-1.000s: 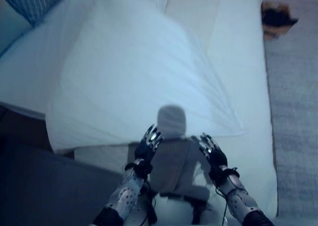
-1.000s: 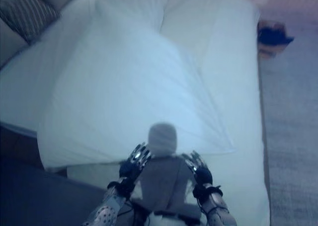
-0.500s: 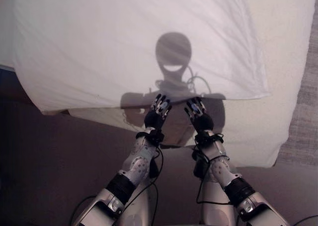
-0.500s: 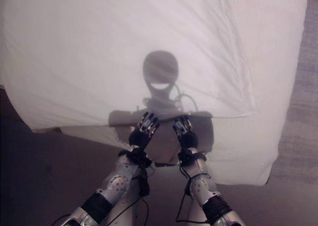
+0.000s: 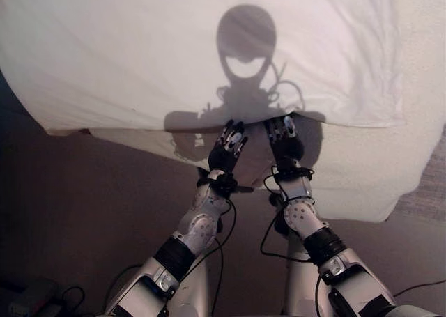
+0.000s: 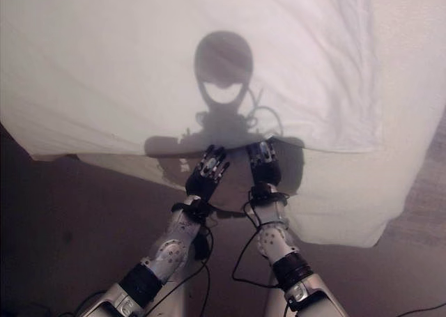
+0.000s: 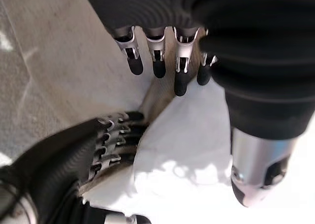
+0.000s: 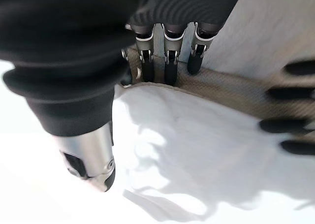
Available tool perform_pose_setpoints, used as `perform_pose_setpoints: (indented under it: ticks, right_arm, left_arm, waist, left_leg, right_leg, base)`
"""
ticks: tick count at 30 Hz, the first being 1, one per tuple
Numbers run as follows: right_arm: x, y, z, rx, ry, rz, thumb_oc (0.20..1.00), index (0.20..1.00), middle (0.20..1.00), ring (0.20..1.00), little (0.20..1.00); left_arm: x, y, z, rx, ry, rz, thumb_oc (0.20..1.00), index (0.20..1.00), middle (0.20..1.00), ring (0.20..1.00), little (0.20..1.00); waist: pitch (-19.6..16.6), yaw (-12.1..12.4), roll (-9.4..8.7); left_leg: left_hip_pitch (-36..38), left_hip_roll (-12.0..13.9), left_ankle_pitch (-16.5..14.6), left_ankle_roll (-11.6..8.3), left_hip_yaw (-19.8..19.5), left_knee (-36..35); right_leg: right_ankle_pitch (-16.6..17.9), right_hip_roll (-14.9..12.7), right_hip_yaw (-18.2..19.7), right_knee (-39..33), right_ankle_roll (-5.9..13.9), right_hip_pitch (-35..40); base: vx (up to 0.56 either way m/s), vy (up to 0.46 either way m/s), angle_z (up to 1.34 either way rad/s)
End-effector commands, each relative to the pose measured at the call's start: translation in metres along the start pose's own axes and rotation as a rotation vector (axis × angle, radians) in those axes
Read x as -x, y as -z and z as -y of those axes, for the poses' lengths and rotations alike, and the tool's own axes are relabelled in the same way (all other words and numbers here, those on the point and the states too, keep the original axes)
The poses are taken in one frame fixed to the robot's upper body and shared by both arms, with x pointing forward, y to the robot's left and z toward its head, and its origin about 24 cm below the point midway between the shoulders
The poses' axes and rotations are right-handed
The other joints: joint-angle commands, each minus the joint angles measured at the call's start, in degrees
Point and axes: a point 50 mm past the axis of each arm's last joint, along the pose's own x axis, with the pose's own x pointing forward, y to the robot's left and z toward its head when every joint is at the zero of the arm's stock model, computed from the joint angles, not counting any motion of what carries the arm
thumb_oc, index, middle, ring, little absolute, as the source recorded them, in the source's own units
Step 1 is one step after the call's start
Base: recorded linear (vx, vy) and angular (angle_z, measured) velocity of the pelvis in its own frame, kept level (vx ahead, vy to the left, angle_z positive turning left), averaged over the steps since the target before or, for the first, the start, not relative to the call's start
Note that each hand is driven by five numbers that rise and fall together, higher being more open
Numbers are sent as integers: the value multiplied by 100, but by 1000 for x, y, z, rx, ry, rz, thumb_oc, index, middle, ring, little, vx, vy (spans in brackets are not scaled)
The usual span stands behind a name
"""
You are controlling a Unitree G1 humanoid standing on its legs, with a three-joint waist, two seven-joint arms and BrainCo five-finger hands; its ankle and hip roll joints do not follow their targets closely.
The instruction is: Make the bed
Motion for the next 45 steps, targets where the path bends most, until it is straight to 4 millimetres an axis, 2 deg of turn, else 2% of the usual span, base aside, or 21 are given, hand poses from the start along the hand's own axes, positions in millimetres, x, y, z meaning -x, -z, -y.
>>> perform_pose_setpoints:
  ticks: [1,11,16,27,35,45]
  right_arm:
    - [-8,-15,-38,-129,-174,109,1000,1000,1000,1000,1000]
    - [3,-14,-52,-192,-321,72,1000,1000,1000,1000,1000]
    - [15,-19,-61,-197,-437,53,1000,1000,1000,1000,1000]
    - [28,-50,-66,-110,-578,130,1000,1000,1000,1000,1000]
    - [25,-58,-62,-104,-510,203,1000,1000,1000,1000,1000]
    - [11,-67,-52,-74,-309,315,1000,1000,1000,1000,1000]
  left_arm:
    - [-5,-16,33,-23,176,46,1000,1000,1000,1000,1000]
    - [-2,-20,35,-55,230,44,1000,1000,1000,1000,1000]
    - [1,-23,32,-78,241,52,1000,1000,1000,1000,1000]
    - [6,-38,23,-105,253,97,1000,1000,1000,1000,1000]
    - [7,-40,25,-103,263,104,1000,1000,1000,1000,1000]
    - [9,-39,24,-109,242,96,1000,1000,1000,1000,1000]
  waist:
    - [-5,147,-24]
    - [-5,97,-94]
    - [-5,39,-128]
    - [-5,-125,-217]
    - [-5,-153,-226]
    - [-5,-137,-242]
  left_leg:
    - [224,415,-759,-825,275,572]
    - [220,443,-818,-796,385,591]
    - [222,461,-846,-786,455,616]
    - [190,543,-905,-787,563,698]
    - [177,557,-923,-785,611,715]
    - [154,564,-934,-768,594,703]
  right_leg:
    - [1737,164,-231,-1539,116,211]
    - [1742,145,-222,-1516,106,113]
    - [1757,153,-216,-1509,104,62]
    - [1715,150,-171,-1412,104,-63]
    - [1710,164,-131,-1413,103,-113]
    - [1718,175,-129,-1420,86,-137]
  base:
    - [6,7,6]
    - [0,5,0]
    - [-5,16,-7]
    - [-1,0,-1]
    - [1,-7,-4]
    - [-1,-3,0]
